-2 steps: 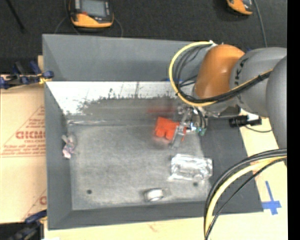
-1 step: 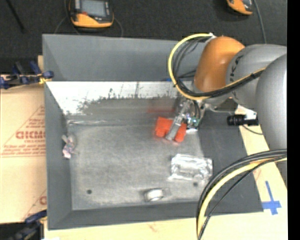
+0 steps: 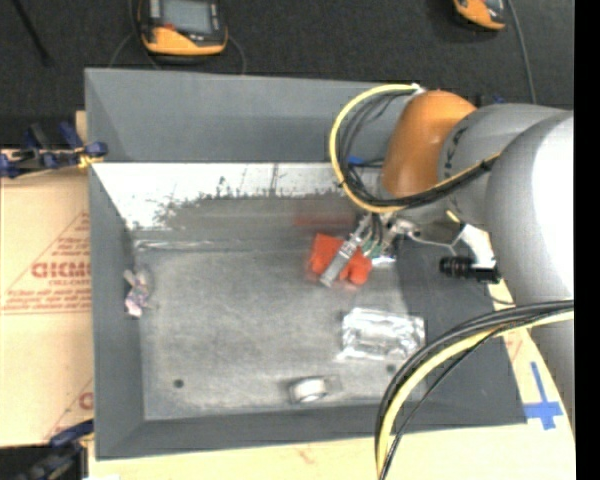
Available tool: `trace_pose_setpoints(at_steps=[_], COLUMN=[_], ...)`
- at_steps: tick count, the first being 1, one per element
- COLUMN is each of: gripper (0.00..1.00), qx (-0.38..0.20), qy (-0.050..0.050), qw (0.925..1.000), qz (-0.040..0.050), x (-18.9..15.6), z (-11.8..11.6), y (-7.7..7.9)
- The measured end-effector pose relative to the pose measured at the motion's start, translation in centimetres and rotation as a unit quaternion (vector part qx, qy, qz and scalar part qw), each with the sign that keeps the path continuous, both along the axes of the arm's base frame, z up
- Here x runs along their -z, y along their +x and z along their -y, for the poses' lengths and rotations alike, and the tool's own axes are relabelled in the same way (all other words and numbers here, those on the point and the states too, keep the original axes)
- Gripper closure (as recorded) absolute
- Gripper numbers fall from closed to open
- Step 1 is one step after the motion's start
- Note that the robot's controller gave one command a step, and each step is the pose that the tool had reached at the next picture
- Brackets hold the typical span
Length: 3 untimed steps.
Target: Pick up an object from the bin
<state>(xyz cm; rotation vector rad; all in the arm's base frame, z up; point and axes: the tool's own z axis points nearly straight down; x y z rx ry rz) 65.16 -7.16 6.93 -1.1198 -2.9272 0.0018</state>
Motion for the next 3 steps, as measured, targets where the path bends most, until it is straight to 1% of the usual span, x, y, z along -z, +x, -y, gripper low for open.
trace_pose_setpoints(at_steps=[1,2,3], gripper=[0.00,1.00,1.00], qx=[-0.001,-0.002,-0.002], qy=[-0.001,-0.002,-0.003], qw=[1.0000,1.0000,1.0000], qz=[0.0010,0.0030,0.0068], x=[0.0,-0.1,-2.2], z=[0.1,0.2,0.4], y=[-0.1,0.0,0.1])
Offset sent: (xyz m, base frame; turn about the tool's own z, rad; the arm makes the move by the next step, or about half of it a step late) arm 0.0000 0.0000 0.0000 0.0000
